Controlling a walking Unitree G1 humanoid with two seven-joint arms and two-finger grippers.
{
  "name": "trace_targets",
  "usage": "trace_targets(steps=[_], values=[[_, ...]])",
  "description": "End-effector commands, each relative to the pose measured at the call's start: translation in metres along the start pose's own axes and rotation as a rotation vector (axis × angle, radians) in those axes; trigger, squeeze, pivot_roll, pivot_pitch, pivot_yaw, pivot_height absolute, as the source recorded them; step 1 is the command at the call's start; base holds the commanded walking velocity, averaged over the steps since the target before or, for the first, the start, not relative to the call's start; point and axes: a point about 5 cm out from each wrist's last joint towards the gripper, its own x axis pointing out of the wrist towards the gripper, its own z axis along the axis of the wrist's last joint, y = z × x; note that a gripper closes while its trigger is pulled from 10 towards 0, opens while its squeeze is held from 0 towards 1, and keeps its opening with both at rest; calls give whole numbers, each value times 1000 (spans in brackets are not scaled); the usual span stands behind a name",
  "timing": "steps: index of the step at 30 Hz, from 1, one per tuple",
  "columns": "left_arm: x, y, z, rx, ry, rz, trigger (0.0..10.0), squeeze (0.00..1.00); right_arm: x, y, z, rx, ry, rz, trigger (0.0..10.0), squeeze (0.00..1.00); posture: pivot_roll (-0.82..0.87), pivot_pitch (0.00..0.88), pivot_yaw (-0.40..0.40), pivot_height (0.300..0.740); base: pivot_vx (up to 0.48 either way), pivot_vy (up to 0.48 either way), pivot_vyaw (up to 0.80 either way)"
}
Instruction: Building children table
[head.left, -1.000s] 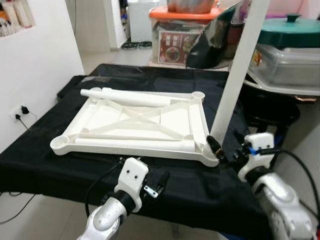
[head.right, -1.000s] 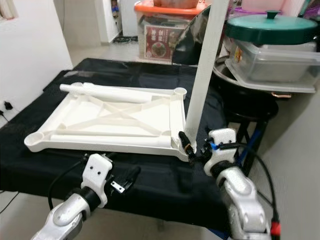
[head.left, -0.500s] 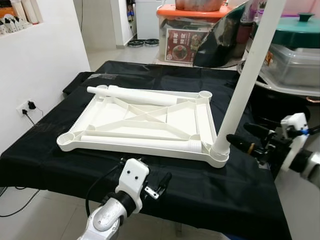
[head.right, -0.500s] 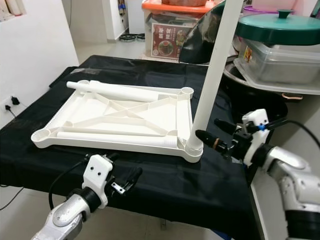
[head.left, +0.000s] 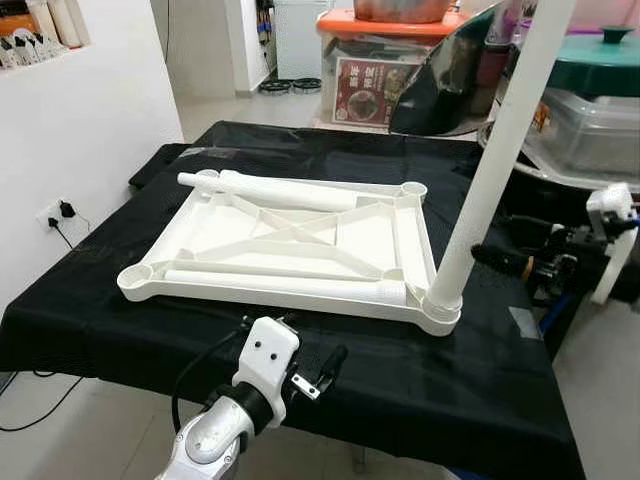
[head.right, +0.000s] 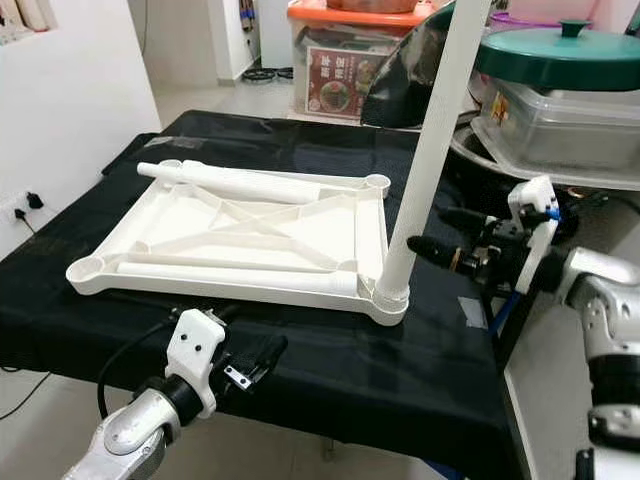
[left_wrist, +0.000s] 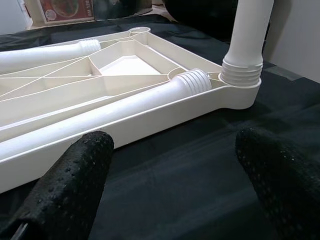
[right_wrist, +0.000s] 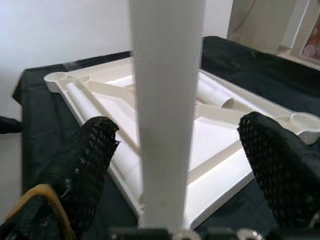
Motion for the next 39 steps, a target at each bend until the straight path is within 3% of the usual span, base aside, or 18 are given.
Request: trace_targets(steps=[1,2,10,25,26,29,30,39], values=[[-1,-2,-1,-9,4,-1,10000,0,3,-1,2,-20,20,34,10000,157,130,51,-49,740,0,0,0],[-1,-2,-1,-10,3,0,10000,0,5,-1,4,-9,21,59,10000,0,128,52,-51,740,0,0,0],[-2,-3,-1,-11,5,-2,10000,0,22,-2,8,-22,13,151,10000,0,133,48,-56,740,0,0,0],[-2,-5,-2,-9,4,2,10000,0,59,1,7,-35,-29,172,10000,0,141,36,-68,740,0,0,0],[-2,-6,-2,-9,4,2,10000,0,62,2,6,-34,-32,168,8118,0,141,36,-68,740,0,0,0],[-2,-6,-2,-8,3,2,10000,0,65,2,4,-35,-36,160,8118,0,142,36,-70,740,0,0,0],[-2,-7,-2,-7,2,2,10000,0,68,2,3,-31,-40,143,0,0,142,35,-73,740,0,0,0],[-2,-6,-2,-5,4,6,10000,0,78,2,5,-47,-68,77,0,0,140,40,-74,740,0,0,0]])
